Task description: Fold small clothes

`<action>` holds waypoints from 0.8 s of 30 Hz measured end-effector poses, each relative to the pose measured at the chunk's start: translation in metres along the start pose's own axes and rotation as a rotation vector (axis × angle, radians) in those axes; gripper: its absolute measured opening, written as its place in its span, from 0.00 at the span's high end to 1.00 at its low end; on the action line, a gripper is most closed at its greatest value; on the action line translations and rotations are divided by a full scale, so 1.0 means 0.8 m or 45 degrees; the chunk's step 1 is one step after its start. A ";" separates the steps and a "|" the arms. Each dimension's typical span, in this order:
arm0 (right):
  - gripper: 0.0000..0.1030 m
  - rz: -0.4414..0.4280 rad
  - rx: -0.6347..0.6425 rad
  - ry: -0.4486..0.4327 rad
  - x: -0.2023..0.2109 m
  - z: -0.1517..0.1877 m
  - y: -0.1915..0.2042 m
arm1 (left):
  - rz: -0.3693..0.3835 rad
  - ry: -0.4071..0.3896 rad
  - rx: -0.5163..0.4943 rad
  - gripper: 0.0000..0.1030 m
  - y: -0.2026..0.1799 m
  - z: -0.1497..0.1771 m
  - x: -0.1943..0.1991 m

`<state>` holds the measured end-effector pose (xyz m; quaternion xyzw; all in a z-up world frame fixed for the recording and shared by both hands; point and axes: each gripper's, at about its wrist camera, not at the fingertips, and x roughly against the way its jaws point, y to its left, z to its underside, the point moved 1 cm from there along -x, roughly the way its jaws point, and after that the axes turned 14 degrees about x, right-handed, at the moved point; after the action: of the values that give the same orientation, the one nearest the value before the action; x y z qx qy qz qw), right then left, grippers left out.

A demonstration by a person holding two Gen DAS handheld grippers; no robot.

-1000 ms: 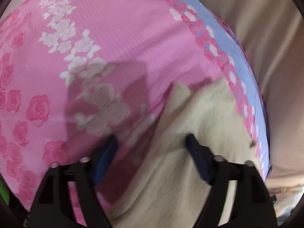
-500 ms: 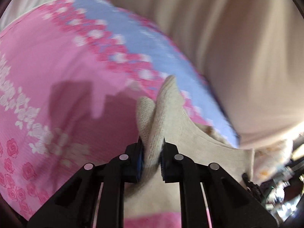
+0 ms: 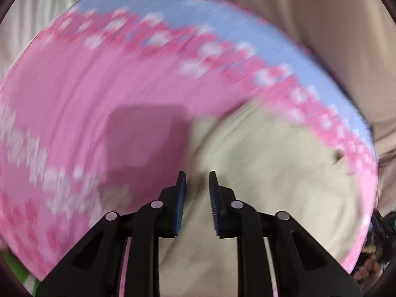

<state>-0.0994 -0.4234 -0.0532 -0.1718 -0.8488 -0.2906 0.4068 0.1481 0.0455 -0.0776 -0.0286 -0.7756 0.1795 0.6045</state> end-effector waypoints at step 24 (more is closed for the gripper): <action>0.57 0.004 0.092 0.141 0.019 0.106 0.005 | 0.256 0.107 0.448 0.82 0.140 0.113 0.038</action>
<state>-0.1567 -0.3656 -0.0818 -0.1422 -0.8346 -0.2683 0.4596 0.0348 0.1363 -0.1031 -0.0071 -0.6994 0.3704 0.6112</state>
